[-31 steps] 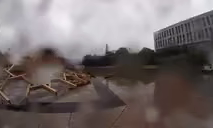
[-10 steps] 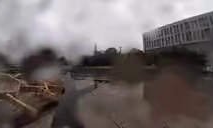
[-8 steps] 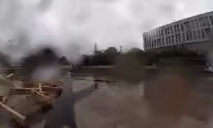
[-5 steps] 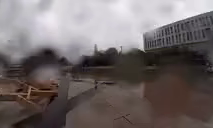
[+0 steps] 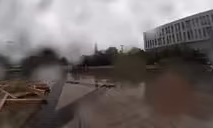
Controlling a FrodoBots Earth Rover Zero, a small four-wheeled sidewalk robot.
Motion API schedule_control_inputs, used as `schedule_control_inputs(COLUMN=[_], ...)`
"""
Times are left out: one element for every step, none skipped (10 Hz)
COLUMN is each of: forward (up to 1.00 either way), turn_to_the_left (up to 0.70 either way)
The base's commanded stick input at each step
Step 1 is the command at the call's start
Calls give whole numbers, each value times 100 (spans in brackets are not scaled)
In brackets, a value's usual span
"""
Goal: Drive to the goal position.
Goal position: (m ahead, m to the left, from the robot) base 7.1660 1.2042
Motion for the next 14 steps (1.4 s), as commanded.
schedule_control_inputs(forward=[100, 100, 100, 100, 100, 100, 100, 100, 100, 100, 100, 100, 100, 100], turn_to_the_left=[40, 33, 4, 0, 0, 0, -3, -40, -40, -40, -40, -40, -40, -40])
